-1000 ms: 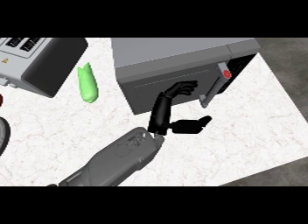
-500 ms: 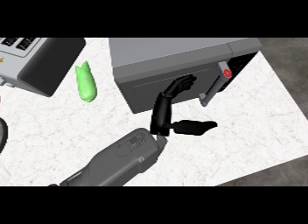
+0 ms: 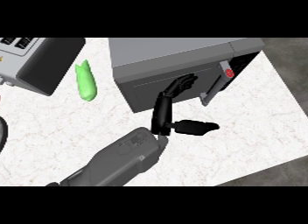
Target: Pick up the milk, place it into the microwave and close the microwave
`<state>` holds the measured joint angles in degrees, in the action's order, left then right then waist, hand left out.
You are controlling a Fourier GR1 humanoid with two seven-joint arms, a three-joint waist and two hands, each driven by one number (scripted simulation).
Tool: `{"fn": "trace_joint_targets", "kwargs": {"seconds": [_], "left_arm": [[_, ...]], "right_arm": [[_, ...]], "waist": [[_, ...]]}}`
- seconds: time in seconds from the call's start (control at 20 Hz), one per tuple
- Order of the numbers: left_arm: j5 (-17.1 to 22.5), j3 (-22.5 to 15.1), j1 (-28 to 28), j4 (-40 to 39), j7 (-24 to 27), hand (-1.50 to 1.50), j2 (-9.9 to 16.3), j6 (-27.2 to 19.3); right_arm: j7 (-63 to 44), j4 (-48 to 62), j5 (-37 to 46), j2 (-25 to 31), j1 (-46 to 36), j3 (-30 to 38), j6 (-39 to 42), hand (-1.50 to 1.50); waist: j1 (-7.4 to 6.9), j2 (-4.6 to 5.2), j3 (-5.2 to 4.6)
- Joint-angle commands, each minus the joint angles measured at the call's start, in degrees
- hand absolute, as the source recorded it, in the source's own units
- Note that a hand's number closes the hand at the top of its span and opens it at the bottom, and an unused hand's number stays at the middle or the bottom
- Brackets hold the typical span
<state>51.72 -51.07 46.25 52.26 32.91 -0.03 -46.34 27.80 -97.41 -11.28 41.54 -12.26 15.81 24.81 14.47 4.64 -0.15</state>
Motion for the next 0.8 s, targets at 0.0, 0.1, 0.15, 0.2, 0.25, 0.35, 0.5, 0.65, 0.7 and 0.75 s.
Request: {"fn": "trace_joint_targets", "kwargs": {"seconds": [0.0, 0.1, 0.15, 0.2, 0.25, 0.35, 0.5, 0.65, 0.7, 0.75], "left_arm": [[2.13, 3.86, 4.27, -4.64, 0.68, -1.5, 0.03, -0.85], [2.9, 4.04, 4.87, -4.91, 0.79, -1.5, 0.03, -1.11], [3.15, 3.91, 4.77, -5.27, 1.12, -1.5, 0.03, -0.87], [3.73, 3.64, 5.0, -4.84, 1.01, -1.5, 0.03, -0.9], [3.87, 3.97, 4.26, -5.61, 1.97, -1.5, 0.03, -0.7], [4.01, 3.1, 4.33, -3.96, 2.37, -1.5, 0.03, 0.16], [5.11, 3.26, 5.4, -4.86, 2.51, -1.5, 0.03, -0.16], [5.61, 2.73, 5.97, -5.38, 3.27, -1.5, 0.03, 0.51], [6.03, 2.96, 5.71, -5.8, 3.41, -1.5, 0.03, 0.4], [6.14, 2.53, 5.44, -5.85, 3.86, -1.5, 0.03, 0.02]], "right_arm": [[-0.18, 0.84, 0.9, 0.16, -1.27, -0.6, -0.31, 1.5], [0.1, 1.6, 1.08, 0.38, -1.88, -0.19, -0.52, 1.5], [-0.27, 1.22, 0.77, 0.33, -2.38, -0.29, -0.59, 1.5], [0.06, 1.77, 1.1, 0.22, -2.65, -0.62, -0.53, 1.5], [0.09, 1.92, 1.07, 0.83, -2.82, -0.08, -0.35, 1.5], [-1.46, 5.94, -10.04, -7.97, -1.4, -3.67, 2.86, -1.5], [-2.64, 7.86, -12.3, -7.77, -1.33, -4.26, 5.09, -1.5], [-4.19, 10.08, -14.42, -7.31, -2.59, -4.24, 6.34, -1.5], [-3.93, 10.6, -15.12, -7.05, -2.81, -3.48, 6.56, -1.5], [-4.11, 10.74, -15.61, -7.12, -3.29, -3.76, 6.99, -1.5]], "waist": [[-0.15, 0.72, -0.05], [0.19, 0.87, 0.05], [0.27, 0.7, -0.04], [0.26, 0.91, 0.03], [0.22, 0.87, -0.02], [-1.42, 1.55, 0.33], [-0.61, 1.28, 0.23], [-0.97, 1.35, 0.14], [-0.5, 1.41, 0.18], [-0.34, 1.39, 0.15]]}}
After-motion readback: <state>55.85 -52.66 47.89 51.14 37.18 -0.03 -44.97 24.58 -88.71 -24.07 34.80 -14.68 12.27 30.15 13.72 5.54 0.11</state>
